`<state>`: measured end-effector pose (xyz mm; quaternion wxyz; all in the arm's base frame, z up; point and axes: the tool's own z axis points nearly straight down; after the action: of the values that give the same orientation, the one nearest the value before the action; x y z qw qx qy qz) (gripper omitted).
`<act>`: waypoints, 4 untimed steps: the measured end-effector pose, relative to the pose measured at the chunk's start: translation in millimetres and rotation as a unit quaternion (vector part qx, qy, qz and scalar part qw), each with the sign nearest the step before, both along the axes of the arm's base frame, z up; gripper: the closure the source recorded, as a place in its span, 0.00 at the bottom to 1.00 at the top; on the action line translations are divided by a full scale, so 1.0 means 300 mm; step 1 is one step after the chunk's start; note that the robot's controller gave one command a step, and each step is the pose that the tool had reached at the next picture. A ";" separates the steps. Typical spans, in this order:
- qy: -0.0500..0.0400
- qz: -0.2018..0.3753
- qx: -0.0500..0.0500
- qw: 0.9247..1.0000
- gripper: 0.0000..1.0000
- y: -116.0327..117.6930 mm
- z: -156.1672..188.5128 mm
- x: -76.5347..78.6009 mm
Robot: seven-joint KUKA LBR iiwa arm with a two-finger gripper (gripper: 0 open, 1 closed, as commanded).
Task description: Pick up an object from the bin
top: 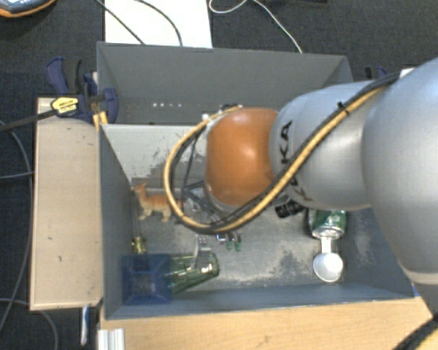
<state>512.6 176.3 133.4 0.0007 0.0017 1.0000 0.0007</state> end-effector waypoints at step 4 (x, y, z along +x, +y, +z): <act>-0.005 0.184 0.001 0.983 0.00 0.076 -0.205 -0.105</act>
Offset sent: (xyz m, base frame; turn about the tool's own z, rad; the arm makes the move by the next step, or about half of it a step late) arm -0.0313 0.0124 -0.0039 -0.2758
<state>481.2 199.0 71.8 0.0059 -0.1826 0.9832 0.0020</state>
